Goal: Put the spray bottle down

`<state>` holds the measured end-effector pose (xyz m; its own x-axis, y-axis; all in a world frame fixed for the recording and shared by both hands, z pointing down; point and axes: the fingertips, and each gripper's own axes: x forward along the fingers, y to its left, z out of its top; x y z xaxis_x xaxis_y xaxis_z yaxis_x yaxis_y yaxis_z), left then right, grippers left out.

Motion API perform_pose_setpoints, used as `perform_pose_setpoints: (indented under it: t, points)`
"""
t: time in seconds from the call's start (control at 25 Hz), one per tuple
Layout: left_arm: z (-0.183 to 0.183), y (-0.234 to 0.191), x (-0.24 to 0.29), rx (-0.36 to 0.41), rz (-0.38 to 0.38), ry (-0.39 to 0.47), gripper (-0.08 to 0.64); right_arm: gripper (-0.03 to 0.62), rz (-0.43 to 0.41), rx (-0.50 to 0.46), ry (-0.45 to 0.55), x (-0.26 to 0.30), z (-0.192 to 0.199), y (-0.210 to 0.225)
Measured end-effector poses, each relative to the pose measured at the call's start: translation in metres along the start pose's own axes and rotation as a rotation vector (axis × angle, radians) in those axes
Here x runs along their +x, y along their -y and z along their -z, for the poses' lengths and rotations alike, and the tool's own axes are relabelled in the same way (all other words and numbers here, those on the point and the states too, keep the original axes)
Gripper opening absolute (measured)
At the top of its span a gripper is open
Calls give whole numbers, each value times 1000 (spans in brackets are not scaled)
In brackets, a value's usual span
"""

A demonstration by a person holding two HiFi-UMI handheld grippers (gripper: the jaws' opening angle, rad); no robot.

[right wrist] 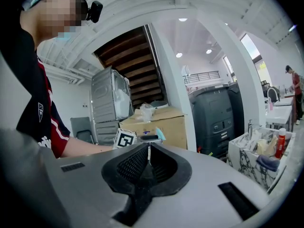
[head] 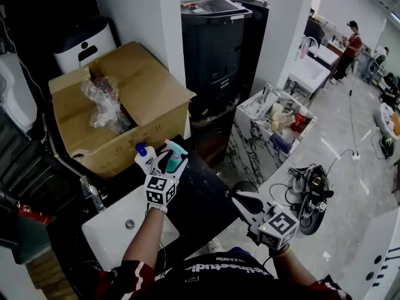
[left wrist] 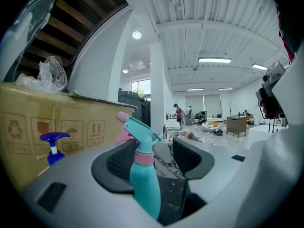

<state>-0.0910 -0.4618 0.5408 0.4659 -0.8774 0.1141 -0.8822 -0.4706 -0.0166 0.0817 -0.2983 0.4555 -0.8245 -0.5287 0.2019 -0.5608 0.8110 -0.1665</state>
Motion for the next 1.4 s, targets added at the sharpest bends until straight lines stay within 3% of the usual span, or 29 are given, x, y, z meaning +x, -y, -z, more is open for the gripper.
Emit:
perform_pose_setpoints:
  t: [0.32,1.04,1.4]
  points:
    - [-5,-7,-10,13,-39,27,250,43,-14,0,1,4,1,2]
    - [8,-32,-54,-41,-121,28,245,43,-87,-16,-7,32,-1,-16]
    - [-5,-47,-90,-29,-160,49,180,43,-132,-32,-7,50,-5,-32]
